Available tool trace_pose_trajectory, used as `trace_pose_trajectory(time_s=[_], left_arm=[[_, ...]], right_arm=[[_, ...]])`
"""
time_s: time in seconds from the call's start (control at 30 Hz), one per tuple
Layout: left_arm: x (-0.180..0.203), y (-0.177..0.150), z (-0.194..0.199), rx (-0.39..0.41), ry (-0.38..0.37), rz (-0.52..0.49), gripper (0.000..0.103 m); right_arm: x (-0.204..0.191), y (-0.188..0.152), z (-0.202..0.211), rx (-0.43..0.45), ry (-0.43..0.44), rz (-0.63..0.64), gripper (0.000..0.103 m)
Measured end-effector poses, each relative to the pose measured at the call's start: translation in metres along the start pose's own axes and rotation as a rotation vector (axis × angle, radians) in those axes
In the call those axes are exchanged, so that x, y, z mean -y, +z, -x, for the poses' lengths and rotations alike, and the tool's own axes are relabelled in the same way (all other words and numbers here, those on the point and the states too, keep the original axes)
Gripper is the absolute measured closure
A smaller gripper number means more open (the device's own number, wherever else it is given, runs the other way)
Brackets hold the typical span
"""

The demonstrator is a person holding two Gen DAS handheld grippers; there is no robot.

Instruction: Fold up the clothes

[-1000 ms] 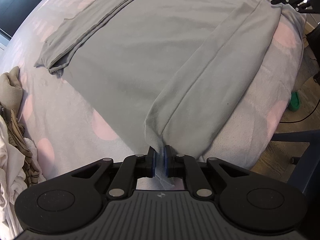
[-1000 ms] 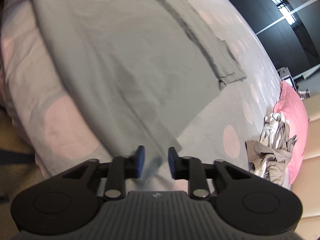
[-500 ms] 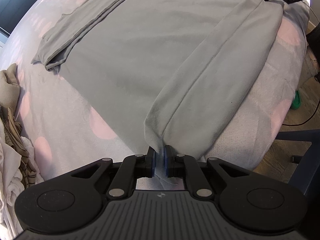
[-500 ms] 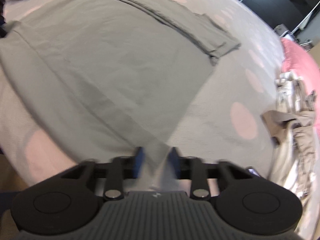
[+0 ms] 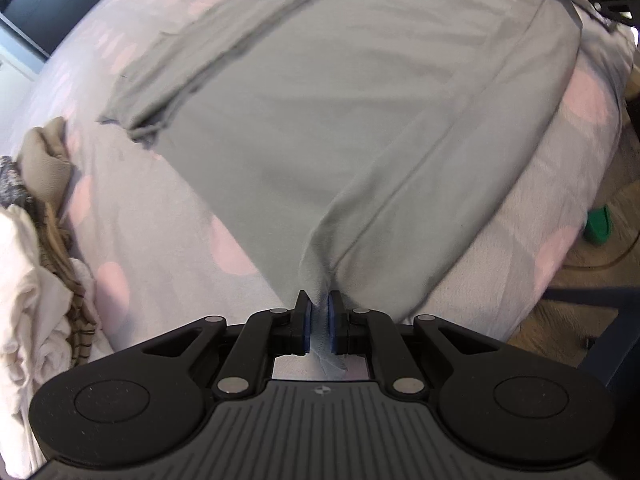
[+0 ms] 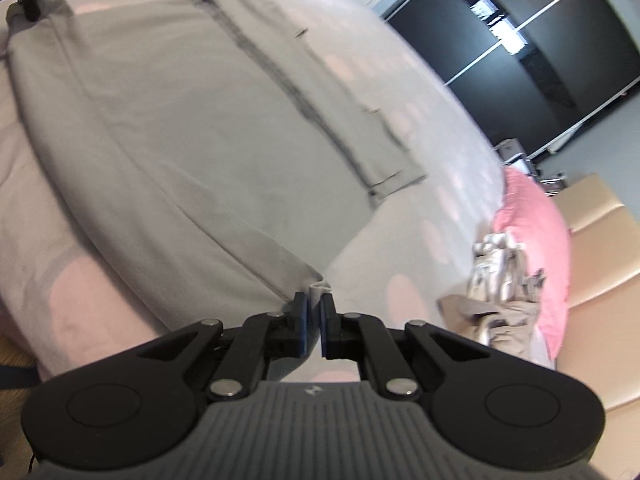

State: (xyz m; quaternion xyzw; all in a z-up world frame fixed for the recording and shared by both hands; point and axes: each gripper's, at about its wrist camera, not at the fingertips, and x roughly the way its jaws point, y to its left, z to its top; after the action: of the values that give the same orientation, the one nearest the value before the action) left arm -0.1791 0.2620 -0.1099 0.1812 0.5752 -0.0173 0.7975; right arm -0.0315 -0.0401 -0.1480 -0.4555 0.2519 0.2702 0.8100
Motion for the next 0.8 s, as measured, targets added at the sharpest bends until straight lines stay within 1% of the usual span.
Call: trace_pose_trajectory(time_s=[0.2,0.43,0.63,0.8], left_arm=[[-0.021,0.007,0.027,0.119,0.058,0.115,0.097],[-0.046,0.027,0.049,0.23,0.119,0.206,0.097],[-0.071,0.055,0.055,0.254,0.163,0.183,0.097],[-0.096,0.087,0.058,0.289,0.194,0.192,0.097]], right_arm=[[0.015,0.013,0.003,0.043,-0.08,-0.038,0.096],[0.033,0.029,0.007,0.093,-0.174,-0.083,0.096],[0.059,0.059,-0.003,0.116,-0.233,-0.131,0.096],[0.084,0.087,-0.02,0.125,-0.262,-0.153,0.096]])
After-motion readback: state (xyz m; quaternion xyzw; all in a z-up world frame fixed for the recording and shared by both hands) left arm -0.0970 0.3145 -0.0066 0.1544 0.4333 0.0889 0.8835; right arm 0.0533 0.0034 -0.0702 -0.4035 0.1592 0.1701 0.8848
